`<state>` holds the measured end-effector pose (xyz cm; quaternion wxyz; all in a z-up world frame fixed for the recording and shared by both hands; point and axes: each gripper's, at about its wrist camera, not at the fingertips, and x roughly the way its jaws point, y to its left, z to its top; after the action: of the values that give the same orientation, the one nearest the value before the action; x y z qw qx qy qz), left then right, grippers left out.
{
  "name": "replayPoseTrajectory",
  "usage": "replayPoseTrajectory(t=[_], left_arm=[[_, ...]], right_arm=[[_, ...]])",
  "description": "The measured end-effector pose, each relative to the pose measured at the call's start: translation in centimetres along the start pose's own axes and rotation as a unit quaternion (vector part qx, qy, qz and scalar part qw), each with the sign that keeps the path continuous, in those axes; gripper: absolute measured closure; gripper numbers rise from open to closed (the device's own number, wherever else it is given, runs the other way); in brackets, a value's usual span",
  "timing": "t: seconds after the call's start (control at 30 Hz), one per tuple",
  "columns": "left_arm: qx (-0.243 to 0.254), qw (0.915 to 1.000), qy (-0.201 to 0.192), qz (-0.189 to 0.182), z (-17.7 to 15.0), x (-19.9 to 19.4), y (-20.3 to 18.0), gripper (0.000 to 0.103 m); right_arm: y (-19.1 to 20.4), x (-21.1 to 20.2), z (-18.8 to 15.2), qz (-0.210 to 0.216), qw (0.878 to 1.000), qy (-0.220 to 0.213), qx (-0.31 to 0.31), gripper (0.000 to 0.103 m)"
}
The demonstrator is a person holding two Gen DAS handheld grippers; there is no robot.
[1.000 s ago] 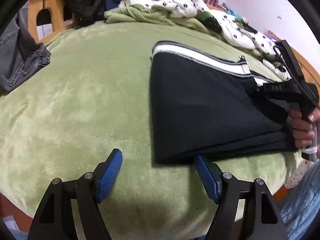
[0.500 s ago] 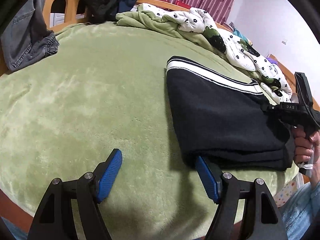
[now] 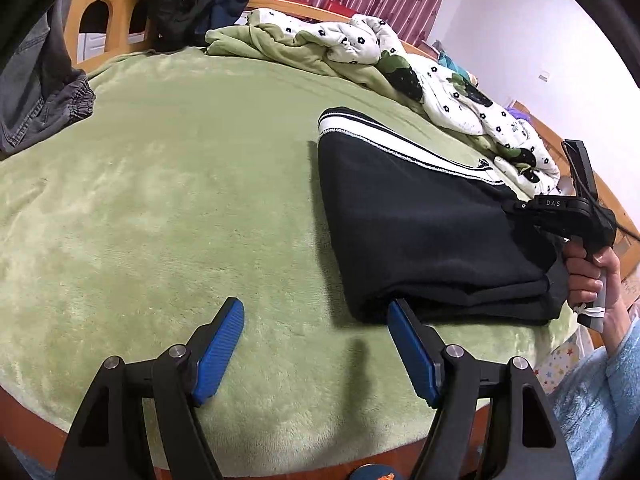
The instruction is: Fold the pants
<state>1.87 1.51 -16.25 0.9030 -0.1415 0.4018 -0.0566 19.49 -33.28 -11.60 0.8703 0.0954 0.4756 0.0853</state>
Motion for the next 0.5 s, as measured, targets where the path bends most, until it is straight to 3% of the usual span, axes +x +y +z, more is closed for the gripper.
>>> replayPoseTrajectory(t=[0.33,0.5], left_arm=[[0.008,0.9999,0.008,0.01,0.6,3.0,-2.9,0.031],[0.007,0.9972,-0.024,0.071,0.7,2.7,-2.2,0.031]], right_arm=[[0.2,-0.4,0.0,-0.003,1.0,-0.006,0.003,0.091],[0.0,-0.9,0.0,-0.006,1.0,-0.017,0.002,0.091]])
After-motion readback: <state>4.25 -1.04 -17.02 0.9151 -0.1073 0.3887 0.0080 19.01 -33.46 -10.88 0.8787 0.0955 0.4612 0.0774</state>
